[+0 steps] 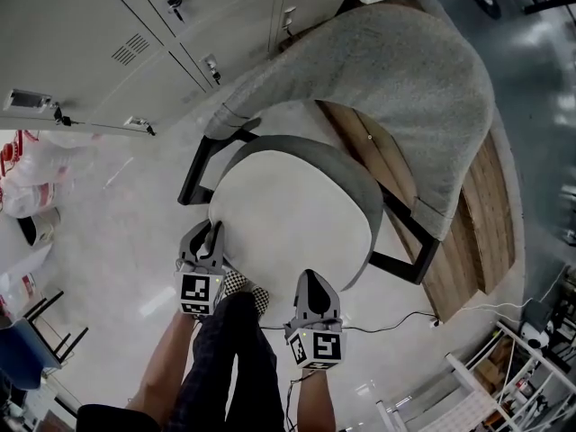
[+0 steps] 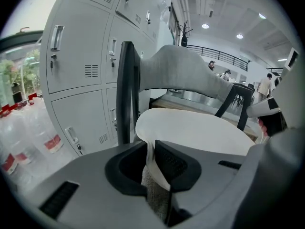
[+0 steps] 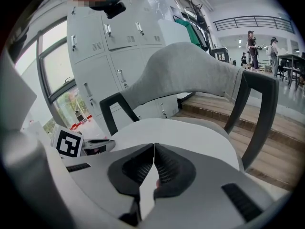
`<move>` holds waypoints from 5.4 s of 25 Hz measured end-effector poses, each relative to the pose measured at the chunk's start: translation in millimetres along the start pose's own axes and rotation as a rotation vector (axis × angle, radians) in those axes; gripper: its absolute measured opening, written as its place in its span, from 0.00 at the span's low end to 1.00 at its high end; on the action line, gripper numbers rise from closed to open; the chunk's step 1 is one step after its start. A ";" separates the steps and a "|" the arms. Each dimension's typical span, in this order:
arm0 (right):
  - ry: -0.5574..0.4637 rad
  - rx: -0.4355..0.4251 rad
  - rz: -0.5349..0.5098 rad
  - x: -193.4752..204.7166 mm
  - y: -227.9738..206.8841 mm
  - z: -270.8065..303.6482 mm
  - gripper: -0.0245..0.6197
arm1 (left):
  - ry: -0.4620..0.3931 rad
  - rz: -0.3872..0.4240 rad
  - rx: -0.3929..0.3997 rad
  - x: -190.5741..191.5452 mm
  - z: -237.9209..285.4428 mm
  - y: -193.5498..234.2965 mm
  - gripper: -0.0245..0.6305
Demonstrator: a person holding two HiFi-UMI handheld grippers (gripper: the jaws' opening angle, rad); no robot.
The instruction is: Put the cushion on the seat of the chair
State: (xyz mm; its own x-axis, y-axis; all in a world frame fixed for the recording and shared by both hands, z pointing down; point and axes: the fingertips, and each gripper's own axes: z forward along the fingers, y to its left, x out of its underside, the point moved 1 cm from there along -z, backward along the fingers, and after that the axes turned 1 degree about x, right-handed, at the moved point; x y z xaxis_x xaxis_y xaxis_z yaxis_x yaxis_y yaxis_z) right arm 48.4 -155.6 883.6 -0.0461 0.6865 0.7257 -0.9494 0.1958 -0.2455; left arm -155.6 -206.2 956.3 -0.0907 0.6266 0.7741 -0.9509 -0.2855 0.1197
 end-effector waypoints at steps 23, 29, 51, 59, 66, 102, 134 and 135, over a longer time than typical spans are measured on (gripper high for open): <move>-0.037 0.001 -0.018 -27.0 18.1 -39.7 0.08 | 0.004 -0.052 0.017 -21.3 -43.6 -9.7 0.44; -0.077 -0.010 -0.026 -52.1 32.8 -70.3 0.08 | -0.047 -0.041 0.009 -62.9 -77.8 -19.8 0.43; -0.243 0.045 -0.109 -179.1 48.6 -236.3 0.08 | -0.183 0.048 0.098 -231.8 -235.0 -92.4 0.38; -0.305 0.058 -0.124 -221.3 64.8 -295.8 0.08 | -0.209 0.044 0.114 -274.3 -299.4 -111.1 0.31; -0.353 0.082 -0.118 -245.6 82.0 -346.7 0.08 | -0.251 0.090 0.164 -306.5 -359.2 -136.6 0.28; -0.529 0.032 -0.228 -293.1 163.2 -494.4 0.08 | -0.380 0.256 0.318 -368.7 -522.7 -195.3 0.11; -0.518 0.029 -0.210 -288.6 162.9 -492.2 0.08 | -0.392 0.274 0.362 -376.1 -518.1 -209.6 0.07; -0.519 0.028 -0.211 -288.9 163.4 -491.6 0.08 | -0.392 0.275 0.361 -376.1 -517.9 -208.8 0.07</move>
State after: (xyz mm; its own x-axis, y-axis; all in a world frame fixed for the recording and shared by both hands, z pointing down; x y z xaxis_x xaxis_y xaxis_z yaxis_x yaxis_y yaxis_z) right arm 59.3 22.3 317.9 0.0055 0.1986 0.9801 -0.9622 0.2678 -0.0489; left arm -76.2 -6.6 318.2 -0.1380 0.1998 0.9701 -0.7409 -0.6708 0.0328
